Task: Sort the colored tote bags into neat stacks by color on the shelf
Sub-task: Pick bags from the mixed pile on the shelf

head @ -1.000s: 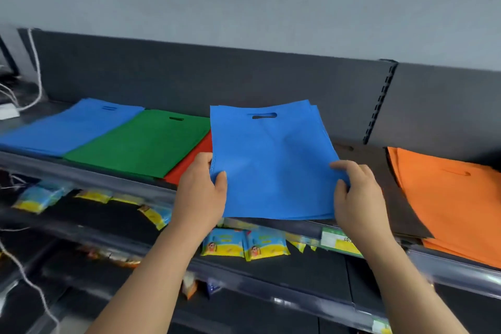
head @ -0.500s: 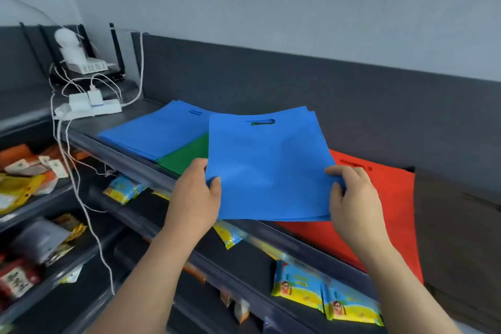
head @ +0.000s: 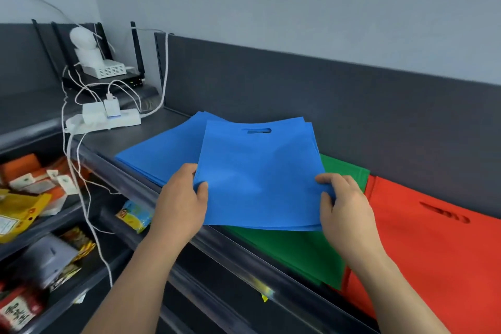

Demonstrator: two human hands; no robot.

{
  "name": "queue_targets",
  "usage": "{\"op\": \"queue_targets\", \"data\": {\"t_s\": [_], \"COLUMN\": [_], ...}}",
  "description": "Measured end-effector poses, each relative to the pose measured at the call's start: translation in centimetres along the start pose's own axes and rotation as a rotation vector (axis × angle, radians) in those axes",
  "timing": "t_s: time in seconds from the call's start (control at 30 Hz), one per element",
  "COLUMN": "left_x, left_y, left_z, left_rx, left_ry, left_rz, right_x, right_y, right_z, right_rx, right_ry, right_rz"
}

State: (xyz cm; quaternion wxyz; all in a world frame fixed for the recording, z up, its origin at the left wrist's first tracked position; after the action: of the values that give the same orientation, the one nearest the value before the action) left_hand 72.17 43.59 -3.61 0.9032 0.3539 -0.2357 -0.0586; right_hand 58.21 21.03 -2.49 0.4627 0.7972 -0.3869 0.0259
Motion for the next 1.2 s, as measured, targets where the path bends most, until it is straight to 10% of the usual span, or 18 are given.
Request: {"op": "queue_targets", "data": {"t_s": [1.2], "left_x": [17.7], "left_y": [3.6], "left_z": [-15.8], "left_rx": [0.303], "left_ry": [-0.253], "left_rz": [-0.276], "right_x": [1.3], "right_y": [-15.5], "right_z": [-15.0], "right_rx": [-0.355], "right_ry": [-0.228], "right_rz": [-0.006]}}
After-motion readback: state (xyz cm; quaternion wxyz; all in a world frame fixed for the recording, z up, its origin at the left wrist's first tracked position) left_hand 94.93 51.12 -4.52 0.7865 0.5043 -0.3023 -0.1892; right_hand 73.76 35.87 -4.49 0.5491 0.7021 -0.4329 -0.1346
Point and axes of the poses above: each hand's wrist, its own x-axis towards the middle knuckle, its own y-axis out of the back of the hand, z = x × y, the point moved 4 cm from there along x, towards the middle knuckle, and after that the axes turned 4 degrees about -y, right-handed, at the moved point
